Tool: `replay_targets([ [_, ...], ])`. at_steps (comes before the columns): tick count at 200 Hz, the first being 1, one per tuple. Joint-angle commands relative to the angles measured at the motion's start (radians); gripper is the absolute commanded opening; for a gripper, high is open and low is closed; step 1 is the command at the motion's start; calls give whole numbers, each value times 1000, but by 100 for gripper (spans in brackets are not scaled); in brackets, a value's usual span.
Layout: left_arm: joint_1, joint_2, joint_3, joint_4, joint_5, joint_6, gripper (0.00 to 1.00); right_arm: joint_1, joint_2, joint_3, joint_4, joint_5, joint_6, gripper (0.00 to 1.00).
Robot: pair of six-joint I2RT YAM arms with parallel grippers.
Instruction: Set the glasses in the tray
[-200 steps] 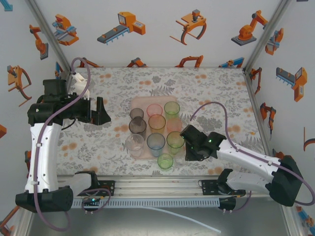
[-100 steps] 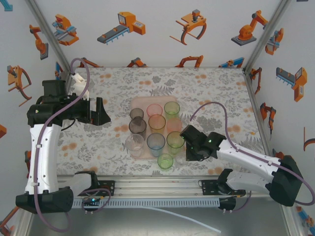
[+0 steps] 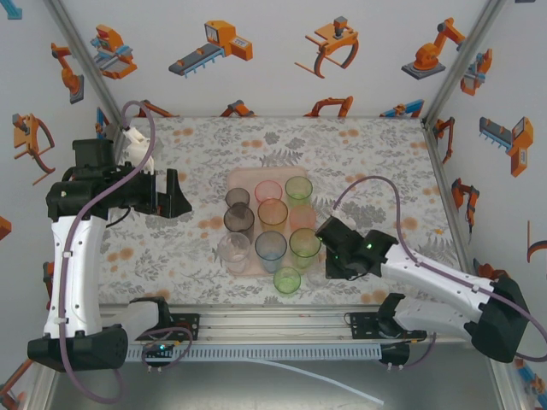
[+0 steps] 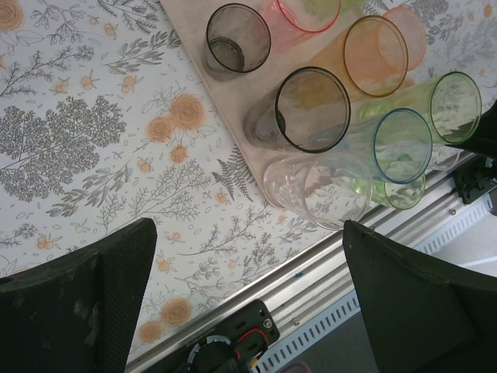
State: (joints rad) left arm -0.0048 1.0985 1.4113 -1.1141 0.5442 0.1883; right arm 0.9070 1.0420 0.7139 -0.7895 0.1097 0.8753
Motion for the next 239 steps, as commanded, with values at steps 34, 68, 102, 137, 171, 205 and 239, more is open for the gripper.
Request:
replay_targets([
  [34, 9, -25, -6, 12, 32, -17, 97, 7, -56, 113, -184, 112, 41, 0],
  [68, 12, -26, -3, 12, 34, -18, 97, -1, -89, 175, -310, 194, 66, 0],
  [102, 11, -15, 6, 12, 37, -17, 97, -46, -104, 255, -387, 240, 59, 0],
  [137, 11, 10, 27, 13, 37, -17, 97, -141, -77, 366, -395, 254, -13, 0],
  [171, 9, 64, 66, 10, 36, -10, 97, -265, -10, 482, -341, 225, -128, 0],
  [205, -32, 132, 117, -22, -26, 42, 97, -383, 115, 595, -271, 169, -239, 0],
  [239, -89, 158, 124, -23, -105, 106, 97, -468, 285, 747, -201, 114, -334, 0],
])
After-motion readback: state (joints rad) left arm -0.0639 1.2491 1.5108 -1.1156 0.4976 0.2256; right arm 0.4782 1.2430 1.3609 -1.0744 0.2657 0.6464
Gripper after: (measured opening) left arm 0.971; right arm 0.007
